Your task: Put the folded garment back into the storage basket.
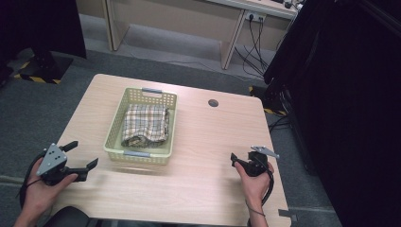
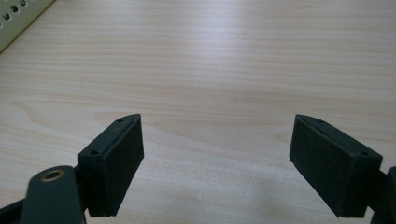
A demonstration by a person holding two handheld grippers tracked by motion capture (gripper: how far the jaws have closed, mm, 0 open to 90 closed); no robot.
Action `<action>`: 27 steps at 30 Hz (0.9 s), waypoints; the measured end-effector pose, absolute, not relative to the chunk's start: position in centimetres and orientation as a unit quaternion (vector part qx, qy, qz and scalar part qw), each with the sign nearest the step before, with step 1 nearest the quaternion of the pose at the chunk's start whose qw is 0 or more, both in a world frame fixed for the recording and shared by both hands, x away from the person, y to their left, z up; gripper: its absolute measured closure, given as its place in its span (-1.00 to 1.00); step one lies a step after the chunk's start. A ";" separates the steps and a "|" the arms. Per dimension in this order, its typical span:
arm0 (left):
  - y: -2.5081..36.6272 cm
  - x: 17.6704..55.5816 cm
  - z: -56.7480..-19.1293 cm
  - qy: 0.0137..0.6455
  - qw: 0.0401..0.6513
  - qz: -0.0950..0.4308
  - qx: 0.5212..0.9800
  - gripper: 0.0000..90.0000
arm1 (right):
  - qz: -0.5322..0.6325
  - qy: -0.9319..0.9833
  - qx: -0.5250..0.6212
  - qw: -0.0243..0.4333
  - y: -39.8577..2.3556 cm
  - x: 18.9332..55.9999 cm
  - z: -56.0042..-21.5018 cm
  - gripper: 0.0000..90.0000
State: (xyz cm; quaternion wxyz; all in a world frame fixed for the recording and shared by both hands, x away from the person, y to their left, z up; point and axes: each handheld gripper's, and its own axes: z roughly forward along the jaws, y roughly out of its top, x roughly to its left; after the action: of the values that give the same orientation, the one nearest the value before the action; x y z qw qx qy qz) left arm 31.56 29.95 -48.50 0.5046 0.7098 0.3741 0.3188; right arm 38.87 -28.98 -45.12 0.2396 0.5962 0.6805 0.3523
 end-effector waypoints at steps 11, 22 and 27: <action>29.9 31.6 -48.5 0.374 0.504 0.319 0.710 -0.85 | 0.352 0.679 0.597 0.243 -29.5 38.1 -45.5 -0.59; 29.9 31.6 -48.5 0.375 0.504 0.319 0.710 -0.85 | 0.354 0.675 0.599 0.244 -30.0 37.4 -45.8 -0.59; 29.9 31.6 -48.5 0.375 0.504 0.319 0.710 -0.85 | 0.354 0.674 0.600 0.246 -30.2 37.1 -46.0 -0.59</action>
State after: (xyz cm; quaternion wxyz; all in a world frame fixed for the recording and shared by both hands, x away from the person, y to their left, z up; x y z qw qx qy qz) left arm 31.57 29.92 -48.51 0.5039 0.7099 0.3748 0.3189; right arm 37.06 -30.21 -45.97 0.2463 0.5998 0.6741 0.3538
